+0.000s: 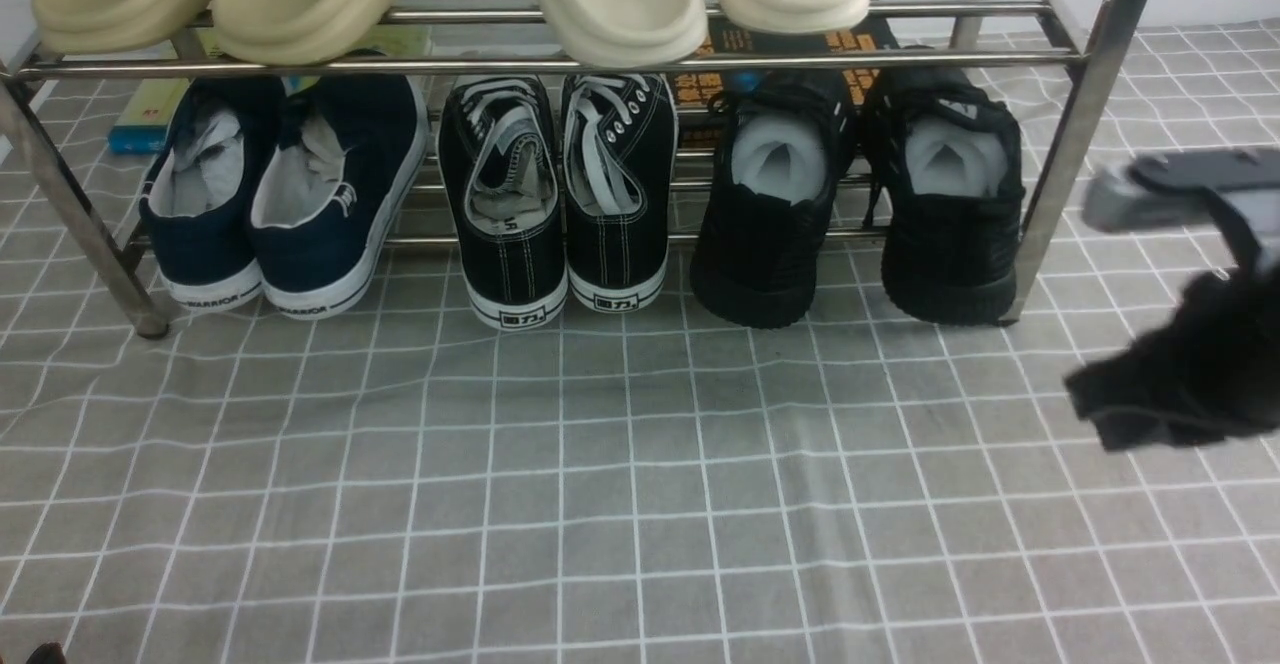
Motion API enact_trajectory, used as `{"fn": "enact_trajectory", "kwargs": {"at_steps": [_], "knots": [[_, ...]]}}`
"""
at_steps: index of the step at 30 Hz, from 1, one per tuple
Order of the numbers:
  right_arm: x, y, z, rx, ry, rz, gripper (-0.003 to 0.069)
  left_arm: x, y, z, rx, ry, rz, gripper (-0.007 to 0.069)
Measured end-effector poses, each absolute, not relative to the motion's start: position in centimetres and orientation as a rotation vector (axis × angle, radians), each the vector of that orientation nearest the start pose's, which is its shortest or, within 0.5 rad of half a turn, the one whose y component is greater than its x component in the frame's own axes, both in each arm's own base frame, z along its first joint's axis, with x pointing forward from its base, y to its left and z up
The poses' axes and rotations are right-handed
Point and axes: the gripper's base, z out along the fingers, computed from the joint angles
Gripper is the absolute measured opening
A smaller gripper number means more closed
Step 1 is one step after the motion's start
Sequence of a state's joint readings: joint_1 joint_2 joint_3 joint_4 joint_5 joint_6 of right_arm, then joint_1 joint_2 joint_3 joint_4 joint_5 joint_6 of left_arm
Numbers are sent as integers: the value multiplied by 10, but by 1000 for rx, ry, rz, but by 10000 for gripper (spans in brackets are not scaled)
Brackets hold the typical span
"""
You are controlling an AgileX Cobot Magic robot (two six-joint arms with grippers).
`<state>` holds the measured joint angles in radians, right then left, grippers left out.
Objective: Take the shoes off the shelf with your hand from the grey coffee tablecloth.
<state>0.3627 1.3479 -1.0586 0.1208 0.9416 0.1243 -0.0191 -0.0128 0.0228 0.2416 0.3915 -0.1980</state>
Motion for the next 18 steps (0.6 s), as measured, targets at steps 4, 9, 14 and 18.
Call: {"fn": "enact_trajectory", "kwargs": {"at_steps": [4, 9, 14, 18], "knots": [[278, 144, 306, -399, 2699, 266, 153, 52, 7, 172, -20, 1874, 91, 240], [307, 176, 316, -496, 2673, 229, 281, 52, 7, 172, -20, 1874, 91, 240], [333, 208, 329, -597, 2590, 216, 476, 52, 7, 172, -20, 1874, 91, 240], [350, 228, 326, -666, 2508, 225, 549, 52, 7, 172, -20, 1874, 91, 240]]}}
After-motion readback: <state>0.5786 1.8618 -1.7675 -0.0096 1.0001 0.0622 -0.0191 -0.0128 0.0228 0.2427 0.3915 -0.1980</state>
